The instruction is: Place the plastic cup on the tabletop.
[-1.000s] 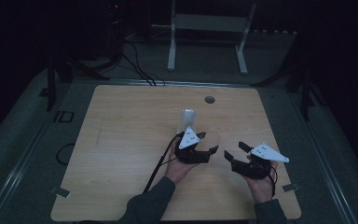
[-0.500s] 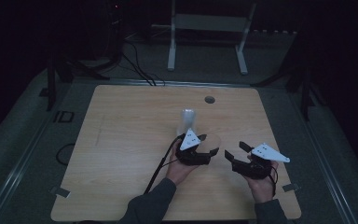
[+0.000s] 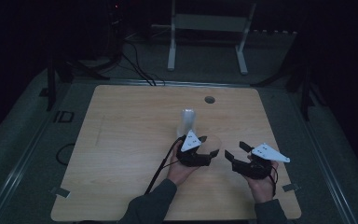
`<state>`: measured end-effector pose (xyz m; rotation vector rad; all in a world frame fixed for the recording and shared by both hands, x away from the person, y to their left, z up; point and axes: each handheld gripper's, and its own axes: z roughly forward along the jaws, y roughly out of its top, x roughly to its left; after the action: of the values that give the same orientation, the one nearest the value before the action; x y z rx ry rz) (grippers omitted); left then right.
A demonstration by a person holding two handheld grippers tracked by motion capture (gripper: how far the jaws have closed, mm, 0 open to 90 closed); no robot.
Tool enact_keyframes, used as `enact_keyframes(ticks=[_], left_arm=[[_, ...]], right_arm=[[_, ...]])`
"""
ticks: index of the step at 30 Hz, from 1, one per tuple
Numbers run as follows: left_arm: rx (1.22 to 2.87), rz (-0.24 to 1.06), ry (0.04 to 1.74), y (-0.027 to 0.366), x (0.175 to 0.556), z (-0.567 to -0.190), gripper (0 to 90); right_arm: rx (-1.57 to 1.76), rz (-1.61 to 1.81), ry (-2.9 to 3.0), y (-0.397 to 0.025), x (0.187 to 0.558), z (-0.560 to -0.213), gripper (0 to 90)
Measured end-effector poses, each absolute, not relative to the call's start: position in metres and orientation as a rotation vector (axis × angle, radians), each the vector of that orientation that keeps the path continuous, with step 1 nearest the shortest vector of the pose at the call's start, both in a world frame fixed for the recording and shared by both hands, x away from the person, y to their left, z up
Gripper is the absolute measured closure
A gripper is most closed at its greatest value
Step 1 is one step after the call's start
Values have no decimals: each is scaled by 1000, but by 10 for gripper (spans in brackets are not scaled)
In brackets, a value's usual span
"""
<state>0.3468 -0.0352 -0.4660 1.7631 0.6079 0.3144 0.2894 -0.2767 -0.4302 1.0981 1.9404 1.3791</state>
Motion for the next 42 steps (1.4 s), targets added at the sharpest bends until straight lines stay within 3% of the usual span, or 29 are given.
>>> enact_keyframes(ticks=[42], left_arm=[[1808, 307, 625, -43, 347, -487, 272]], right_arm=[[1101, 1381, 1935, -278, 289, -431, 280]])
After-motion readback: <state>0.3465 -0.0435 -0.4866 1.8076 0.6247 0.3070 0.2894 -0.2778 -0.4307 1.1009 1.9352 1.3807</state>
